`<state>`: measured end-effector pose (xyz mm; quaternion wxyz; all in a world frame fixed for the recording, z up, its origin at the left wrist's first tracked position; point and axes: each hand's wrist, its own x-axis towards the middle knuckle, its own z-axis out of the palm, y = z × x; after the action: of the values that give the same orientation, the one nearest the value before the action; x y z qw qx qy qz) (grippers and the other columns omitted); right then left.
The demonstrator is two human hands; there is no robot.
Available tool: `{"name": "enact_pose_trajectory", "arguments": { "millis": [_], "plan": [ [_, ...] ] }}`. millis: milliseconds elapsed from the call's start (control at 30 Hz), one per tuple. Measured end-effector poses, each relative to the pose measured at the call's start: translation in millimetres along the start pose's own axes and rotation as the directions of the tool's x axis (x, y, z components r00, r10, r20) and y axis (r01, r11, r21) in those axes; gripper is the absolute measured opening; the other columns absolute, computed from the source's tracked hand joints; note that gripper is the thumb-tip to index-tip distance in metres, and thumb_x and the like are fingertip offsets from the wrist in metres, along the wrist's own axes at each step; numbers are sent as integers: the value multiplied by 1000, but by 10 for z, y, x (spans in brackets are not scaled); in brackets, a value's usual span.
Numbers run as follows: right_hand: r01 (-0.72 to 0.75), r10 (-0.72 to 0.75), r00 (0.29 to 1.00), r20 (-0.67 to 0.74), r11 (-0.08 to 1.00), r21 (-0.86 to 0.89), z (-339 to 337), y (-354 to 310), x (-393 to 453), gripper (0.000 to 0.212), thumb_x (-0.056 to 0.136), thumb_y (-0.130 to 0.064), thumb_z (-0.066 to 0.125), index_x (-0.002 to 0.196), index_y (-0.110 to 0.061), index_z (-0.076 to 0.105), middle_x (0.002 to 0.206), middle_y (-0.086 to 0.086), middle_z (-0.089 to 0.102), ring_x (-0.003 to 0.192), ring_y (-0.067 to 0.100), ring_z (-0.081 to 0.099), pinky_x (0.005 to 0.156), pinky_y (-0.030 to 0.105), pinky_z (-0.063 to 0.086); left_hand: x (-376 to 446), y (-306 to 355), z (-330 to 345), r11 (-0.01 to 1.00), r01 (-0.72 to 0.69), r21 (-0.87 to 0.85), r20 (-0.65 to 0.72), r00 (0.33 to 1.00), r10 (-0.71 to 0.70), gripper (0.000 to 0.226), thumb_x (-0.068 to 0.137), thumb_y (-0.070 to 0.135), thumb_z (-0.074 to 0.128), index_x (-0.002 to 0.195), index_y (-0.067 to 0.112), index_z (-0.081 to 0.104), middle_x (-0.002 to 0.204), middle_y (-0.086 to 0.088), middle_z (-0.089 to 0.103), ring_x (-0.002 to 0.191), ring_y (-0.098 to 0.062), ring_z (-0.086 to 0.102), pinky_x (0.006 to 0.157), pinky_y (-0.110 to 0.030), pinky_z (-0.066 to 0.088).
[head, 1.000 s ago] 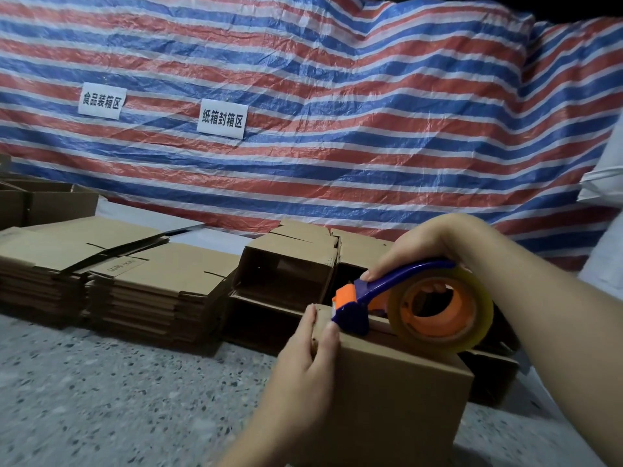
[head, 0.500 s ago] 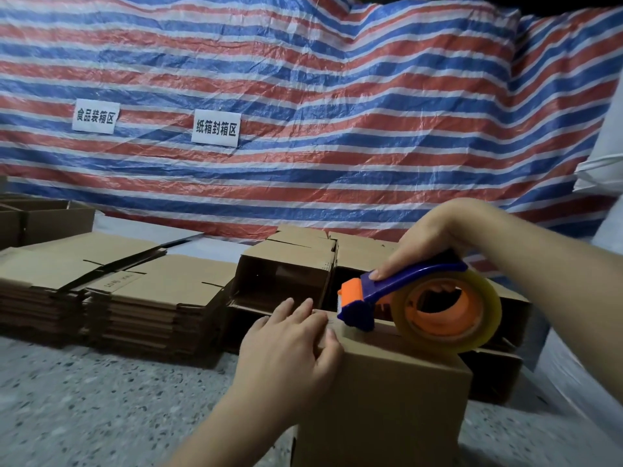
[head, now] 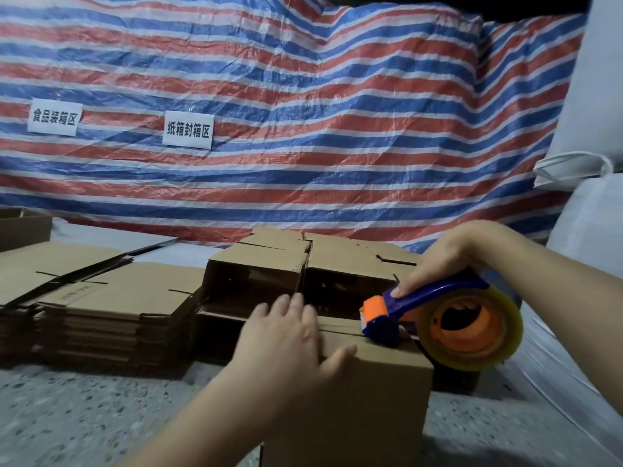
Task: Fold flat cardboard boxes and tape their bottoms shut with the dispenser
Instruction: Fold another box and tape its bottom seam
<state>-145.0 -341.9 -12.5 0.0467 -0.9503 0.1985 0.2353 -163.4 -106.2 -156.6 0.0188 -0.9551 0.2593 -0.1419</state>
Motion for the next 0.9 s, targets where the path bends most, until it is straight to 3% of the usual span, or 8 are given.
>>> {"name": "enact_pose_trajectory", "arguments": {
  "millis": [67, 367, 467, 533, 600, 733, 833, 900],
  "plan": [
    [9, -9, 1000, 1, 1000, 18, 24, 44, 20, 100, 45, -79, 76, 119, -12, 66, 95, 6, 77, 80, 18, 74, 70, 26, 58, 31, 123, 30, 997, -71, -44, 30, 997, 72, 94, 87, 79, 11, 157, 18, 9, 165, -5, 9, 152, -21, 8, 124, -41, 8],
    [1, -1, 1000, 6, 999, 48, -15, 291, -2, 94, 53, -77, 74, 121, -13, 64, 93, 7, 78, 77, 18, 76, 63, 27, 58, 51, 125, 101, 994, -112, -19, -57, 992, 110, 85, 88, 76, 18, 147, 19, 37, 158, -3, 33, 146, -20, 28, 119, -35, 26],
    [-46, 46, 999, 3, 997, 64, -20, 506, -25, 94, 52, -75, 76, 121, -12, 64, 102, 9, 78, 87, 20, 76, 75, 30, 60, 27, 119, 89, 993, -119, -20, -63, 991, 118, 82, 88, 75, 16, 148, 22, 34, 156, 0, 36, 143, -18, 31, 116, -33, 28],
    [-66, 65, 998, 17, 996, 60, 19, 579, -29, 94, 53, -74, 76, 124, -12, 63, 112, 12, 76, 103, 25, 73, 93, 34, 58, 33, 131, 63, 991, -131, -26, -25, 991, 131, 80, 91, 73, 19, 153, 24, 26, 160, 0, 28, 147, -20, 24, 118, -34, 23],
    [-67, 64, 997, 34, 995, 73, 66, 599, -25, 94, 55, -73, 75, 126, -12, 61, 117, 14, 74, 107, 26, 72, 100, 36, 53, 42, 143, 24, 989, -144, -41, 14, 989, 145, 75, 93, 70, 22, 155, 29, 20, 163, -1, 20, 149, -21, 19, 120, -36, 18],
    [-64, 61, 997, 36, 995, 81, 94, 620, -27, 92, 56, -74, 73, 125, -14, 61, 116, 12, 74, 95, 21, 72, 83, 29, 57, 72, 177, -111, 973, -206, -101, 85, 973, 215, 66, 97, 64, 33, 154, 34, 22, 162, 5, 23, 148, -22, 22, 119, -40, 21],
    [-64, 61, 998, 33, 995, 76, 111, 636, -30, 96, 53, -75, 73, 126, -14, 60, 118, 11, 74, 99, 21, 72, 81, 27, 57, 148, 403, -174, 935, -298, -194, 14, 952, 307, 65, 92, 69, 41, 145, 32, 39, 150, 8, 43, 136, -15, 41, 102, -29, 36],
    [-59, 57, 998, 29, 995, 82, 122, 652, -26, 96, 52, -76, 72, 124, -14, 62, 111, 10, 75, 92, 19, 73, 76, 26, 58, 197, 633, -141, 915, -304, -265, 3, 949, 316, 71, 90, 72, 40, 146, 28, 38, 150, 7, 43, 137, -16, 41, 107, -35, 34]
  ]
}}
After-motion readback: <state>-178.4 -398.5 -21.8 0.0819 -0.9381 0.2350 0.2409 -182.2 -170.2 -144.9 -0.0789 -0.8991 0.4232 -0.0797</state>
